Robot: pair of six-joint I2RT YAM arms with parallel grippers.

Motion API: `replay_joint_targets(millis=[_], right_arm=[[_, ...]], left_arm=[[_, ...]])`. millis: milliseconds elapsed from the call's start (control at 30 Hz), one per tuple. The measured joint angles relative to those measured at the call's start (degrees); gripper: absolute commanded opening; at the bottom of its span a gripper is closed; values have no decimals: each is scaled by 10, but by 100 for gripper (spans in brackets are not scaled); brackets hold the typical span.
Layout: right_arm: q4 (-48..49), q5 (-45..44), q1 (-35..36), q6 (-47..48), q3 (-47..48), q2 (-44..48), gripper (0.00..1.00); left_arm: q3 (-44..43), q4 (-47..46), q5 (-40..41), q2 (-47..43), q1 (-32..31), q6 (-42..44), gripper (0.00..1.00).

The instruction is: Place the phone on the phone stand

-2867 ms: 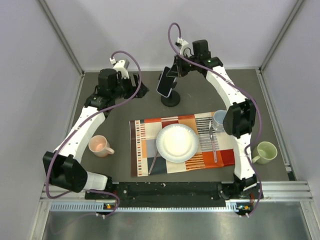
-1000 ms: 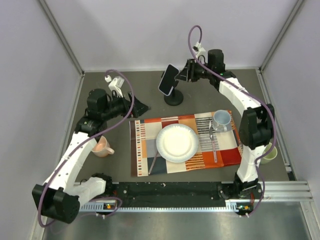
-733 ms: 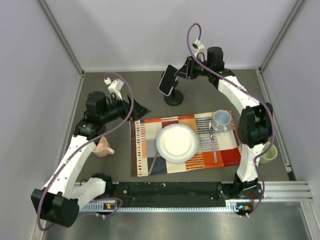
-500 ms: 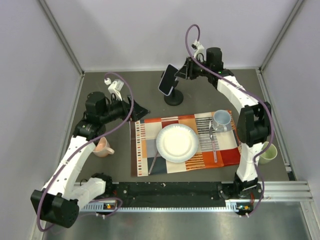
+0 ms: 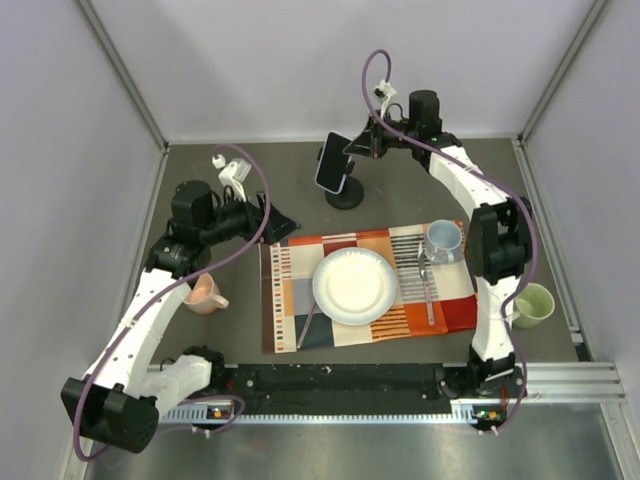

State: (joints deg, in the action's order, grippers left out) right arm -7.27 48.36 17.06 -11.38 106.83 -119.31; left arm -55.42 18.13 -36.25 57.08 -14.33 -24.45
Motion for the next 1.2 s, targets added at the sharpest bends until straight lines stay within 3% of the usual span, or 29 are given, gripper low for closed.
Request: replay_joint_targets(millis=[200, 333, 433, 500, 700, 900, 967, 1067, 1200], right_arm=[[-29, 134, 0, 58, 68, -51, 0], [-39, 223, -1, 43, 160, -125, 0], [-38, 264, -2, 28, 191, -153, 0], [-38, 275, -2, 26, 193, -154, 0], [-40, 292, -3, 27, 192, -154, 0], [-43, 295, -3, 27, 192, -154, 0], [-43, 295, -3, 27, 192, -154, 0], [-43, 295, -3, 27, 192, -154, 0], [-43, 295, -3, 27, 192, -154, 0]], left_arm=[[-53, -15, -32, 53, 2, 7, 85], [-87, -64, -59, 114, 5, -5, 68], [-125, -95, -79, 171, 7, 7, 76], [-170, -103, -96, 217, 8, 33, 85], [-336, -97, -125, 375, 21, 112, 77], [-438, -90, -159, 504, 37, 143, 78], [-463, -80, -173, 535, 39, 153, 74], [-491, -68, -197, 567, 39, 161, 55], [-517, -65, -230, 590, 41, 163, 52]])
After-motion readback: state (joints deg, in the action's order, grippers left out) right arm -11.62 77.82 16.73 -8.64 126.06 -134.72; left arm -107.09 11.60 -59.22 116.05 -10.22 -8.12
